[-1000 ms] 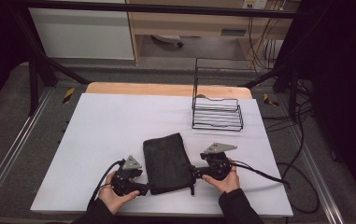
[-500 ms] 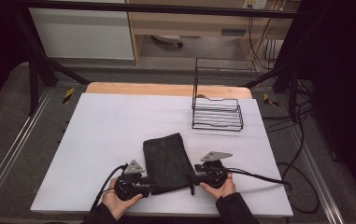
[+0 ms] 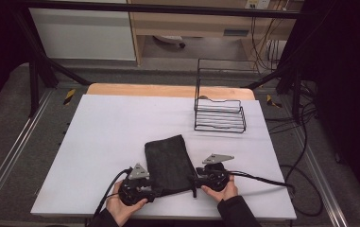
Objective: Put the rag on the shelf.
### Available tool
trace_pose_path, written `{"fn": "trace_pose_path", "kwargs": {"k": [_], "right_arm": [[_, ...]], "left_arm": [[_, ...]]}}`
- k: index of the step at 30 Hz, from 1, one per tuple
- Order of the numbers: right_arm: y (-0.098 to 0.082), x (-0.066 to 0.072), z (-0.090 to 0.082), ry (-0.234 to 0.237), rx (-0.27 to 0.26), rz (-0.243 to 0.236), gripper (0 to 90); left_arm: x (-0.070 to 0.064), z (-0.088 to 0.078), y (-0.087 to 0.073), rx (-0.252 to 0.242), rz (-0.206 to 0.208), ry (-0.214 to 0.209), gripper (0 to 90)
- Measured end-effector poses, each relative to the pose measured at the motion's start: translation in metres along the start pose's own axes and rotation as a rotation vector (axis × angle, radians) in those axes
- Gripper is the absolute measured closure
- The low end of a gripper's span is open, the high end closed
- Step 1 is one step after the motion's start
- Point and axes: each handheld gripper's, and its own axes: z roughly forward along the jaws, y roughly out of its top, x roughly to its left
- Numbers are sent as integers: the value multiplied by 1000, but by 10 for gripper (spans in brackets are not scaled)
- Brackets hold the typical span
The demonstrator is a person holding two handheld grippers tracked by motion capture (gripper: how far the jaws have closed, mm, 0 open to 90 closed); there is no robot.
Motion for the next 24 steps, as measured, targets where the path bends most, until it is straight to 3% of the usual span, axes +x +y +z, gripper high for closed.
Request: {"fn": "trace_pose_path", "kwargs": {"k": [3, 8, 12, 15, 18, 24], "right_arm": [[0, 0, 0, 1, 3, 6, 516], [1, 2, 0, 0, 12, 19, 548], [2, 4, 1, -1, 24, 20, 564], [3, 3, 1, 8, 30, 29, 609], [5, 3, 3, 40, 44, 68, 715], [7, 5, 0, 37, 36, 97, 766]], "left_arm": [[-4, 2, 0, 6, 19, 14, 524], [-6, 5, 0, 15, 11, 13, 574], [-8, 8, 1, 16, 14, 28, 658], [-8, 8, 2, 23, 22, 33, 715], [-8, 9, 3, 22, 36, 41, 777], [0, 5, 5, 36, 28, -4, 840]]}}
